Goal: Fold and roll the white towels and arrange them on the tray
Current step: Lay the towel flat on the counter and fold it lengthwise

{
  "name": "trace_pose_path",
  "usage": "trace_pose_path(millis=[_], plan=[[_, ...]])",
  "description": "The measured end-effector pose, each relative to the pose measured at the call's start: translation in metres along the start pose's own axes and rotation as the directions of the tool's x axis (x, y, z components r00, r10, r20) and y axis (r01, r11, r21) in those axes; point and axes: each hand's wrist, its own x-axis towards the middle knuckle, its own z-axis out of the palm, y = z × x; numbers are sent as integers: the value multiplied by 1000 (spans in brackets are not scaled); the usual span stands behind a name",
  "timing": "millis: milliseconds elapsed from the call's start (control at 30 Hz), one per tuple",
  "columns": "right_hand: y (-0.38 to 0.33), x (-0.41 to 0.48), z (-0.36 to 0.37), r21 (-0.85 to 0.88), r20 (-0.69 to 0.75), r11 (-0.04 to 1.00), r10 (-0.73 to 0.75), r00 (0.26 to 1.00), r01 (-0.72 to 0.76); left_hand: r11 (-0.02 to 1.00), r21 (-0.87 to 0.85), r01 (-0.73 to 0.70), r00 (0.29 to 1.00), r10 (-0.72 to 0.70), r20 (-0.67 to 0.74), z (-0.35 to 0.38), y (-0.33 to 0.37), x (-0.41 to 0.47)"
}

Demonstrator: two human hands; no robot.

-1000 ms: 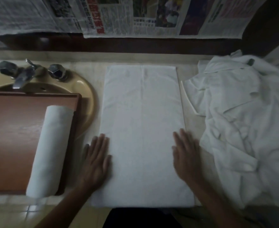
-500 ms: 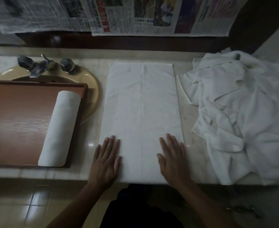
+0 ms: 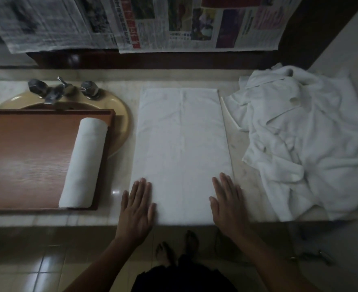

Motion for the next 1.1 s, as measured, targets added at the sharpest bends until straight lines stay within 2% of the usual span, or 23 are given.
trace_pose_path(millis=[267, 400, 500, 667, 867, 967, 1100], plan=[[-4, 18, -17, -20, 61, 998, 55, 997, -54, 994, 93, 63, 993, -72, 89, -22, 18, 18], [0, 48, -40, 83, 107, 987, 131, 986, -140, 996, -51, 74, 997, -74, -8, -34, 54, 39], [11, 79, -48, 124, 67, 983, 124, 990, -132, 989, -143, 34, 999, -39, -32, -33, 88, 58], [37, 146, -58, 149, 57, 986, 73, 996, -80, 972, -223, 68, 997, -73, -14, -21, 145, 94], [59, 260, -73, 112, 46, 994, 3, 999, -8, 969, -222, 114, 993, -113, 15, 0, 198, 147], [69, 316, -75, 100, 39, 995, 7, 999, -11, 962, -217, 168, 986, -165, 31, 12, 213, 168], [77, 375, -75, 80, 26, 994, 67, 997, -69, 966, -125, 226, 974, -228, -1, 26, 226, 187]])
